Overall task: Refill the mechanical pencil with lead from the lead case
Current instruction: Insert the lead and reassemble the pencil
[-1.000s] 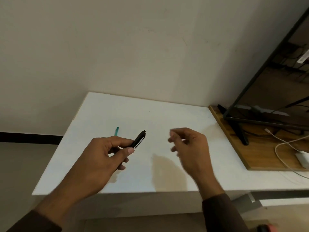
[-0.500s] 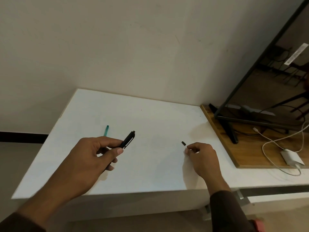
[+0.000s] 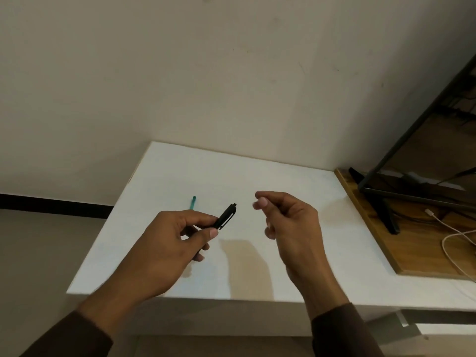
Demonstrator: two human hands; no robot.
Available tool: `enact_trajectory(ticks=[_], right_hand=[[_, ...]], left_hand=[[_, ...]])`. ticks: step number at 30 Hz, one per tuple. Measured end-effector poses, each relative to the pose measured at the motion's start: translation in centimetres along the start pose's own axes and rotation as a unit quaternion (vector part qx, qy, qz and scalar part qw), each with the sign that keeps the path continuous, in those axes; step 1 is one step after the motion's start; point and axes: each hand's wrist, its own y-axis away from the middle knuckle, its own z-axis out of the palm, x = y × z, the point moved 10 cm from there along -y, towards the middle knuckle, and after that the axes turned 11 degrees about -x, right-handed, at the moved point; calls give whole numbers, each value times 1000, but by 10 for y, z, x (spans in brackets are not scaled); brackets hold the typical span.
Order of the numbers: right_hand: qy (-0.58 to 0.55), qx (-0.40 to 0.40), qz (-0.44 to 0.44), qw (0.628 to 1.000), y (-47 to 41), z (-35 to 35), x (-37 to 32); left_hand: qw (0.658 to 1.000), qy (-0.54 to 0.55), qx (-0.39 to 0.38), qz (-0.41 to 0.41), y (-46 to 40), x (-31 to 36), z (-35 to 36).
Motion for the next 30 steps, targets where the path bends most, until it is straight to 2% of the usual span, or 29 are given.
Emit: enact_trajectory(ticks=[5, 19, 30], right_hand=[[-68, -45, -17, 997, 5, 29, -11], [-129, -99, 1, 987, 6, 40, 0], [-136, -114, 3, 984, 6, 44, -3]], left_hand=[[1000, -22, -3, 16, 3, 6, -1], [999, -35, -7, 25, 2, 7, -1], [998, -42, -22, 44, 3, 14, 3]])
